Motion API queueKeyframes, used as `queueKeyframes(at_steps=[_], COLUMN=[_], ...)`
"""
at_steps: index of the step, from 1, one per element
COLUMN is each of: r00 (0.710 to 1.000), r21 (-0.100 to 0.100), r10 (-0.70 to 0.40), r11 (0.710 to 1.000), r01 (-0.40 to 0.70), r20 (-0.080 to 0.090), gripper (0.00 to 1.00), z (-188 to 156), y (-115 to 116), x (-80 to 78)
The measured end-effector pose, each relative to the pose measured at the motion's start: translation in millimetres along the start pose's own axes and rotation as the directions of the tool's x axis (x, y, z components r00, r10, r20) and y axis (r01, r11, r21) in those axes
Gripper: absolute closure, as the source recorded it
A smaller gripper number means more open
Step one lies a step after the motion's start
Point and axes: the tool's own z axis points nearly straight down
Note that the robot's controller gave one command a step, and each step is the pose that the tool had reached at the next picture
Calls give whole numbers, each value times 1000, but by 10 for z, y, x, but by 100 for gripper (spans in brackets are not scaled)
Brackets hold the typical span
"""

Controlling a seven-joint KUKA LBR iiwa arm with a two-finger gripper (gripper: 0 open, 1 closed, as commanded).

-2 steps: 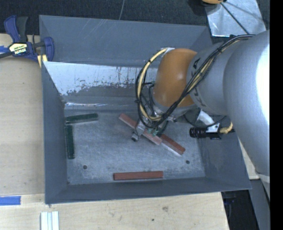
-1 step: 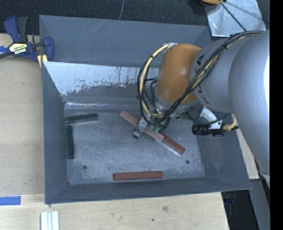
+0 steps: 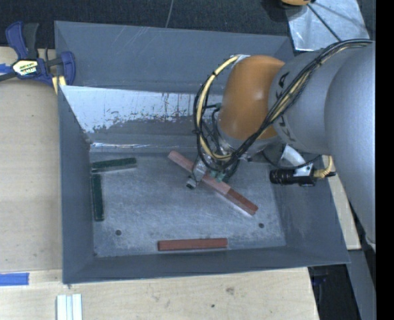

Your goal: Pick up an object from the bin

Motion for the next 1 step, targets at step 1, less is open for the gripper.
queueKeyframes(at_steps=[1], r00=[1000], r21=[0], r10=[0], r11=[1000], r01=[0], r20=[-1], gripper=[100], z=[-83], y=[-2], x=[-1])
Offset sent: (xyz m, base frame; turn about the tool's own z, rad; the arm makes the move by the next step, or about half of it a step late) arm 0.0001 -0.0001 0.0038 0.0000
